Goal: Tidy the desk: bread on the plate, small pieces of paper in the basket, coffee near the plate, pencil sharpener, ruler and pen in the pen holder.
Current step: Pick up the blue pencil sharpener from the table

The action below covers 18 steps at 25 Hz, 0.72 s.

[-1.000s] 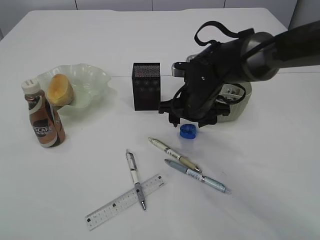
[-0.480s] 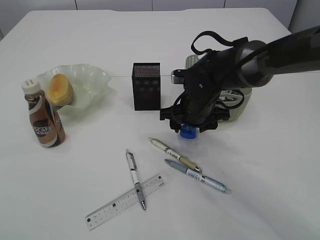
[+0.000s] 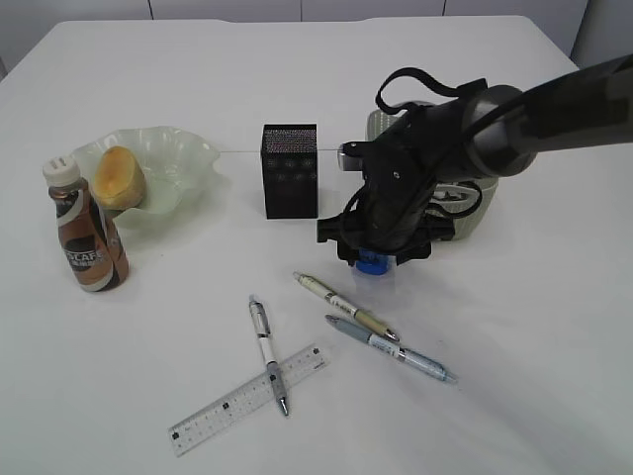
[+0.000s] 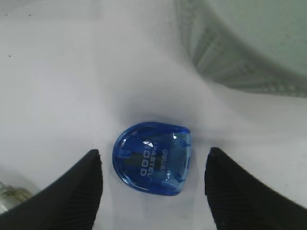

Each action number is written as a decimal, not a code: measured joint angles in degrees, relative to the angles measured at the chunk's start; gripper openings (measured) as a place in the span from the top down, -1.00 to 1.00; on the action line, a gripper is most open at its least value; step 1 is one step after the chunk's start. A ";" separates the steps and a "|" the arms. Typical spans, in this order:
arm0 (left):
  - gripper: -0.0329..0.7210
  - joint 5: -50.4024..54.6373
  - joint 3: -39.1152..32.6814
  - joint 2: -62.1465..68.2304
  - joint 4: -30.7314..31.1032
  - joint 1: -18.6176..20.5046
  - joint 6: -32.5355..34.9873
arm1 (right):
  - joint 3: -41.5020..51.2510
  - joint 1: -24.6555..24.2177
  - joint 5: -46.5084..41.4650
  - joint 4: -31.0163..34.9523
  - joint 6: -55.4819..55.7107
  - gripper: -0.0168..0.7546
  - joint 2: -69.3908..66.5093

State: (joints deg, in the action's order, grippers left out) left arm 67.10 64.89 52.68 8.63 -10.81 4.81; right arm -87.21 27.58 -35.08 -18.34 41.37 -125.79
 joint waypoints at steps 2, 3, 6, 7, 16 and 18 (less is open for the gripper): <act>-0.24 0.00 0.00 0.00 0.00 0.00 0.00 | 0.00 0.00 0.00 0.00 0.00 -0.32 0.00; -0.24 0.00 0.00 0.00 0.00 0.00 0.00 | 0.00 0.00 0.00 0.00 0.00 -0.32 0.00; -0.24 0.00 0.00 0.00 0.00 0.00 0.00 | 0.00 0.00 0.00 -0.11 0.09 -0.32 0.00; -0.24 0.00 0.00 0.00 0.00 0.00 0.00 | 0.00 0.00 0.05 -0.23 0.09 -0.32 0.00; -0.24 0.00 0.00 0.00 0.00 0.00 0.00 | 0.00 0.00 0.72 -0.45 0.09 -0.32 0.00; -0.24 0.00 0.00 0.00 0.00 0.00 0.00 | 0.00 0.00 0.72 -0.67 0.09 -0.32 0.00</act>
State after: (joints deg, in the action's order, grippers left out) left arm 67.10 64.89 52.68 8.63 -10.81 4.81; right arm -87.21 27.58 -34.36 -19.02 41.46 -125.79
